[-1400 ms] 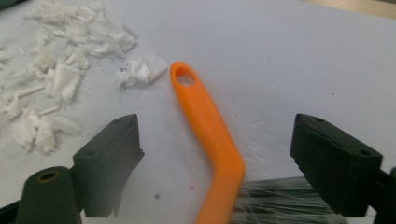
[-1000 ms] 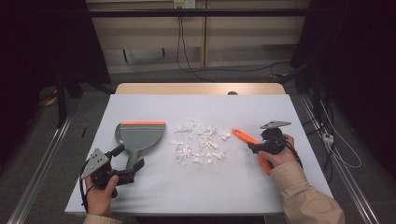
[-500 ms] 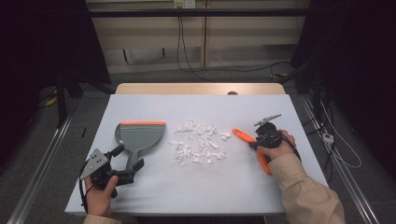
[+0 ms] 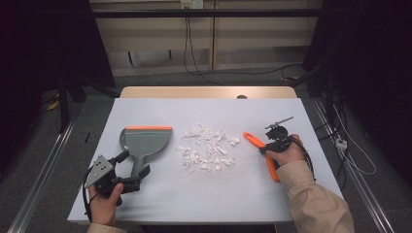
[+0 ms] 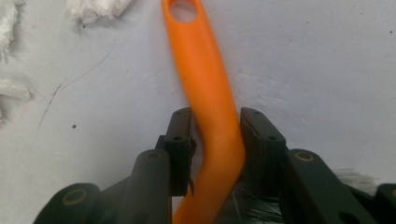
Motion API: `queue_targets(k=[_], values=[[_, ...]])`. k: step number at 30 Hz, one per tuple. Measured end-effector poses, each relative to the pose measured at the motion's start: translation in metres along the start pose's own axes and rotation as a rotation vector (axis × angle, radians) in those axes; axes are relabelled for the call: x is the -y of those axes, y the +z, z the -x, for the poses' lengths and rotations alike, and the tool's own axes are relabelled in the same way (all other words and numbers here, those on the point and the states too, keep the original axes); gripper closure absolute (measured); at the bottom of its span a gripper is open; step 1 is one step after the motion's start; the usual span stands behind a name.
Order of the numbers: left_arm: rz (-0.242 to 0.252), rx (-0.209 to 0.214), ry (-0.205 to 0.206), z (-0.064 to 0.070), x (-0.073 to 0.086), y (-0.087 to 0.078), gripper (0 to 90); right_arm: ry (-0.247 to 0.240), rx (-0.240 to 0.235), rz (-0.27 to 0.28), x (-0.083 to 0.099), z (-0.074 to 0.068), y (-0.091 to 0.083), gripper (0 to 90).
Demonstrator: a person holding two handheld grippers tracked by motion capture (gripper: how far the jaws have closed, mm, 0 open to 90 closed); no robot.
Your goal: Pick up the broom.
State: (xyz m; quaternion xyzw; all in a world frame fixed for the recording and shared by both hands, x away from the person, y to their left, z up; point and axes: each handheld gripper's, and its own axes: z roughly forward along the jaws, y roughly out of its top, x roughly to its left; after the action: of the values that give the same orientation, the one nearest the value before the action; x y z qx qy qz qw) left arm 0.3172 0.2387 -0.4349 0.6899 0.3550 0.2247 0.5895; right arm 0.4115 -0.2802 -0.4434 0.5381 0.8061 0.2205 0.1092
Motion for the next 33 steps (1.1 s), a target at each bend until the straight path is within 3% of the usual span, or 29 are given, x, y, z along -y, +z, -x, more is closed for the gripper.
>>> queue_targets(k=[2,8,13,15,18,24,25,26,29,33], values=[[-0.001,-0.004,0.000,0.000,0.000,0.000,4.4,0.026,0.011,-0.009,-0.001,-0.001,0.000,69.6],[-0.003,-0.007,0.014,0.002,0.000,-0.001,4.4,0.035,0.024,-0.059,-0.009,-0.002,0.001,70.5],[0.004,-0.003,0.017,0.005,-0.001,-0.002,4.4,0.033,0.001,-0.049,-0.008,0.001,0.001,70.9],[0.000,-0.001,0.010,0.005,-0.002,-0.002,4.5,0.004,0.011,-0.062,-0.011,0.000,0.001,71.0],[0.016,-0.019,0.001,0.004,-0.004,-0.003,4.4,0.026,0.027,-0.044,-0.017,0.003,0.003,71.1],[0.021,-0.013,-0.001,0.006,-0.005,-0.003,4.4,0.060,0.054,0.051,-0.020,0.011,0.000,71.2],[0.020,-0.011,-0.016,0.008,-0.006,-0.002,4.2,0.075,0.051,0.102,-0.018,0.015,-0.005,71.2],[0.020,-0.011,-0.016,0.008,-0.006,-0.002,4.0,0.075,0.051,0.102,-0.018,0.015,-0.005,71.2],[0.021,-0.002,-0.026,0.010,-0.008,-0.001,3.8,0.076,0.046,0.213,-0.013,0.014,-0.018,71.2],[0.011,0.029,-0.026,0.022,-0.017,0.004,3.7,0.043,0.026,0.328,-0.008,0.009,-0.035,71.4]])
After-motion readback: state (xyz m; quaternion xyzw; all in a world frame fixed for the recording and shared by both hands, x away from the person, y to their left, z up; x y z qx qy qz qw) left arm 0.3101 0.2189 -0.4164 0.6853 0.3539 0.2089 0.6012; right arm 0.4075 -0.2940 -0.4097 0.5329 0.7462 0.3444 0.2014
